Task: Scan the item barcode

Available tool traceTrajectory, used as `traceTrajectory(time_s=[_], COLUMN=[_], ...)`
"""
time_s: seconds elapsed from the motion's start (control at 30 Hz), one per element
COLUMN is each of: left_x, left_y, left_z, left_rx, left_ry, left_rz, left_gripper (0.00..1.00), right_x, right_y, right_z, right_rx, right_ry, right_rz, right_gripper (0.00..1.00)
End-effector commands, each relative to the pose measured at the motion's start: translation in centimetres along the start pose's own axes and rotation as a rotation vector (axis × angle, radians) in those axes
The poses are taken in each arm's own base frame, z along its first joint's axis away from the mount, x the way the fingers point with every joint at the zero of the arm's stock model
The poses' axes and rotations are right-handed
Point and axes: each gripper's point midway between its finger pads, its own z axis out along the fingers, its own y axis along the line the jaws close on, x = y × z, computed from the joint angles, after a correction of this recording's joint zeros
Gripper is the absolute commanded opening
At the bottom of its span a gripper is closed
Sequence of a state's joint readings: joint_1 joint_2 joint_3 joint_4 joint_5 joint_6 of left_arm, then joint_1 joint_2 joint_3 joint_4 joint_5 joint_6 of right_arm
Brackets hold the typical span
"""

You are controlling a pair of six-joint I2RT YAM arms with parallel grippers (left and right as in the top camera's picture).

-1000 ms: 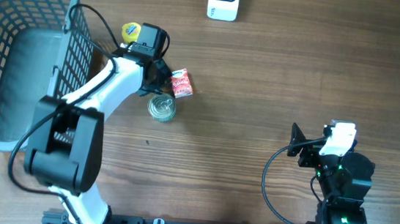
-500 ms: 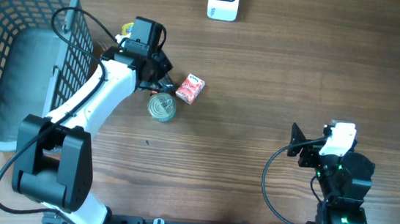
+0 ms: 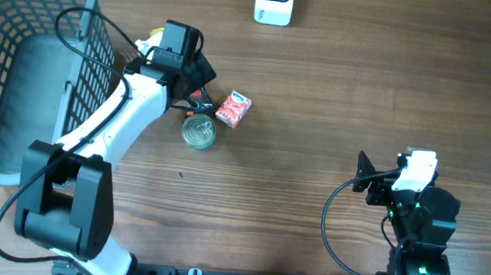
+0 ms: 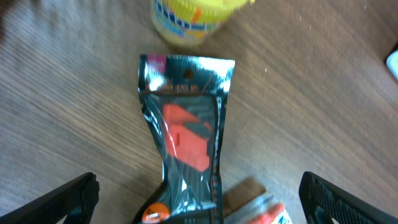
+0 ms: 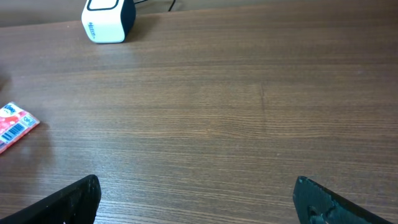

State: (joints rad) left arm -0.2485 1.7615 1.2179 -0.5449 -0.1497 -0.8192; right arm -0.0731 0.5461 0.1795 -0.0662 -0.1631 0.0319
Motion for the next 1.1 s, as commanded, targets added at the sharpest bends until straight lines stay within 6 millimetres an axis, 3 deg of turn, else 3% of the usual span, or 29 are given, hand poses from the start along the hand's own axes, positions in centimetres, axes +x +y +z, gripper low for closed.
traceTrajectory(time_s=[0.0, 0.13, 0.53, 0.77, 0.83, 0.93, 1.0, 1.07], left_x=[0.1, 1.2, 2.0, 3.8, 3.9, 3.6, 3.6, 3.5], left_y=[1.0, 1.6, 1.5, 1.9, 1.9, 1.6, 1.5, 1.5], left_z=[1.6, 3.4, 5.6, 7.8, 7.9, 7.9, 7.9, 8.0], left_rx=[-0.059, -0.089, -0.086, -0.089, -0.091, -0.079, -0.076, -0.074], left_ry=[-0.019, 0.021, 0.042, 0.11, 0.112, 0.103, 0.1, 0.099], left_rz=[0.01, 0.019, 0.02, 0.024, 0.024, 0.022, 0.022, 0.021], left_gripper=[1.0, 1.0, 1.0, 1.0, 0.94, 0.57, 0.42, 0.38], right_x=[-1.1, -1.1, -1.1, -1.1, -1.1, -1.1, -1.1, -1.1], right_y=[0.0, 0.0, 0.0, 0.0, 0.0, 0.0, 0.0, 0.0], right_z=[-0.2, -0.2, -0.2, -0.2, -0.2, -0.2, -0.2, -0.2], right_rx=[0.001, 0.001, 0.001, 0.001, 0.001, 0.001, 0.001, 0.001], right_ry=[-0.025, -0.025, -0.025, -0.025, -0.025, -0.025, -0.025, -0.025], right_rz=[-0.006, -0.006, -0.006, -0.006, -0.006, -0.006, -0.006, -0.006], right_gripper=[1.0, 1.0, 1.0, 1.0, 1.0, 1.0, 1.0, 1.0])
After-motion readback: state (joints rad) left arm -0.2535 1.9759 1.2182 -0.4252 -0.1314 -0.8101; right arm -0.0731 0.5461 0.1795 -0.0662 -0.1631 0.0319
